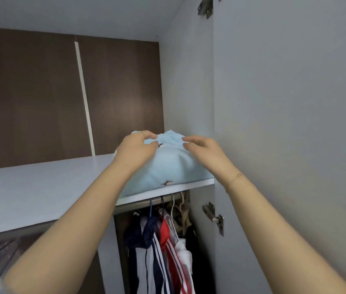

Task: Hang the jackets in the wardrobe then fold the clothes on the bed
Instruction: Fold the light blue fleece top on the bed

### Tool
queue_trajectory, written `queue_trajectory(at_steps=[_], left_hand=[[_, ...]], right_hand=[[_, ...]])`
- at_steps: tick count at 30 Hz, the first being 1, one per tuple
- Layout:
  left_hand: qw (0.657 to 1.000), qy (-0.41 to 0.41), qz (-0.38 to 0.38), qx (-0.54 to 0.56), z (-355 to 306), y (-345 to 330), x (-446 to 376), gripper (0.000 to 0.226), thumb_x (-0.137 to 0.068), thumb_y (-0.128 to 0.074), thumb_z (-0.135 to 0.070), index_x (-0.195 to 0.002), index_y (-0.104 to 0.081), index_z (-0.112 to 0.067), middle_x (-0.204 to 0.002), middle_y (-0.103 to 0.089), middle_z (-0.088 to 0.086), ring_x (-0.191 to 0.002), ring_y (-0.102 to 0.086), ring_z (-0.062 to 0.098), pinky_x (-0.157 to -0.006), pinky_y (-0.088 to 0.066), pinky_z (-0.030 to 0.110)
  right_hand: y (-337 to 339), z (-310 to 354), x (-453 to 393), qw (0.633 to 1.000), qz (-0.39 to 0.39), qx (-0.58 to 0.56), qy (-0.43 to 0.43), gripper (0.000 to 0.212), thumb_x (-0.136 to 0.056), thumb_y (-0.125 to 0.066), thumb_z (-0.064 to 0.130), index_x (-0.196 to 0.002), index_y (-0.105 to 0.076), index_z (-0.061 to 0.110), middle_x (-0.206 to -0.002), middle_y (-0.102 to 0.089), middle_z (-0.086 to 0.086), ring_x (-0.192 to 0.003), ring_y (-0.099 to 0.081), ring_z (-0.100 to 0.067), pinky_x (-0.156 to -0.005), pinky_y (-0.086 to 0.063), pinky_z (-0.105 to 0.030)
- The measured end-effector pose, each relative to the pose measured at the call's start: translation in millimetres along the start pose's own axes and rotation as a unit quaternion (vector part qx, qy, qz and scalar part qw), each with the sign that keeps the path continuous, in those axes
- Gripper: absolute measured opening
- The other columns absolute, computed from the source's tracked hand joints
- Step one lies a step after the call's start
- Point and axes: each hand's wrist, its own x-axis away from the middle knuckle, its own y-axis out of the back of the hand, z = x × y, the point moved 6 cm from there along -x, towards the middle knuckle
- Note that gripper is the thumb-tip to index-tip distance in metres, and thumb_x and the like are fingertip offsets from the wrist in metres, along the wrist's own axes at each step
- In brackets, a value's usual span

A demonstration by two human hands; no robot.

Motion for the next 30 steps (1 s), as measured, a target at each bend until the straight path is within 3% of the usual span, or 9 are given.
queue_trajectory(at_steps=[2,4,7,9,12,19,24,30], left_hand=[[0.99,-0.008,-0.048,0.133,-18,1,42,0.025,-0.093,-0.058,-0.021,-0.115,-0.069,-0.028,-0.116,-0.063,-0.017,-0.102,-0.058,-0.005,-0.081,-0.041,0.007],[0.974,0.004,-0.036,0.222,-29,-5,82,0.024,-0.094,-0.058,-0.017,-0.113,-0.07,-0.027,-0.111,-0.064,-0.023,-0.089,-0.056,-0.02,-0.072,-0.037,-0.005],[0.949,0.046,0.024,0.31,-29,-20,133,0.025,-0.096,-0.058,-0.018,-0.114,-0.069,-0.03,-0.113,-0.067,-0.021,-0.094,-0.059,-0.018,-0.089,-0.044,0.008],[0.933,0.073,0.061,0.348,-25,-29,161,0.025,-0.096,-0.059,-0.018,-0.114,-0.069,-0.032,-0.113,-0.069,-0.02,-0.103,-0.061,-0.01,-0.101,-0.046,0.024],[0.91,0.087,0.09,0.395,-21,-32,199,0.025,-0.096,-0.059,-0.017,-0.113,-0.071,-0.031,-0.114,-0.07,-0.019,-0.109,-0.062,-0.005,-0.106,-0.044,0.033],[0.843,0.099,0.173,0.499,-6,-24,277,0.027,-0.082,-0.065,-0.023,-0.107,-0.073,-0.029,-0.114,-0.072,-0.01,-0.11,-0.065,0.006,-0.101,-0.047,0.034],[0.801,0.085,0.274,0.525,-6,-33,327,0.032,-0.096,-0.05,-0.001,-0.113,-0.069,-0.02,-0.114,-0.072,-0.009,-0.109,-0.066,0.005,-0.103,-0.047,0.032],[0.712,0.082,0.416,0.56,-45,-66,424,0.031,-0.095,-0.05,-0.001,-0.111,-0.07,-0.017,-0.114,-0.073,-0.005,-0.109,-0.066,0.009,-0.1,-0.049,0.032]], right_hand=[[6,0,38,0.993,-0.034,-0.112,-0.006,0.029,-0.095,-0.056,0.021,-0.121,-0.068,0.024,-0.124,-0.061,0.016,-0.117,-0.053,0.0,-0.088,-0.038,-0.009],[8,-7,75,0.979,-0.044,-0.199,-0.024,0.026,-0.095,-0.055,0.017,-0.116,-0.07,0.021,-0.121,-0.065,0.015,-0.116,-0.056,0.002,-0.098,-0.043,-0.016],[10,-19,119,0.965,-0.055,-0.252,-0.054,0.025,-0.096,-0.053,0.013,-0.111,-0.072,0.02,-0.115,-0.071,0.008,-0.113,-0.061,-0.003,-0.103,-0.046,-0.03],[10,-24,143,0.96,-0.059,-0.265,-0.072,0.026,-0.097,-0.05,0.012,-0.111,-0.071,0.018,-0.111,-0.073,0.004,-0.11,-0.065,-0.007,-0.101,-0.049,-0.033],[11,-27,183,0.957,-0.074,-0.267,-0.089,0.025,-0.098,-0.05,0.013,-0.111,-0.071,0.017,-0.106,-0.075,0.002,-0.107,-0.067,-0.011,-0.097,-0.051,-0.034],[8,-25,299,0.959,-0.158,-0.205,-0.113,0.028,-0.098,-0.05,0.017,-0.106,-0.076,0.025,-0.114,-0.072,0.008,-0.112,-0.064,-0.006,-0.094,-0.05,-0.036],[-1,-16,390,0.942,-0.238,-0.181,-0.154,0.03,-0.099,-0.048,0.016,-0.106,-0.076,0.025,-0.116,-0.072,0.003,-0.112,-0.065,-0.013,-0.095,-0.049,-0.041],[19,15,530,0.904,-0.365,-0.095,-0.202,0.03,-0.098,-0.048,0.017,-0.109,-0.074,0.027,-0.117,-0.071,0.005,-0.114,-0.064,-0.012,-0.094,-0.048,-0.039]])
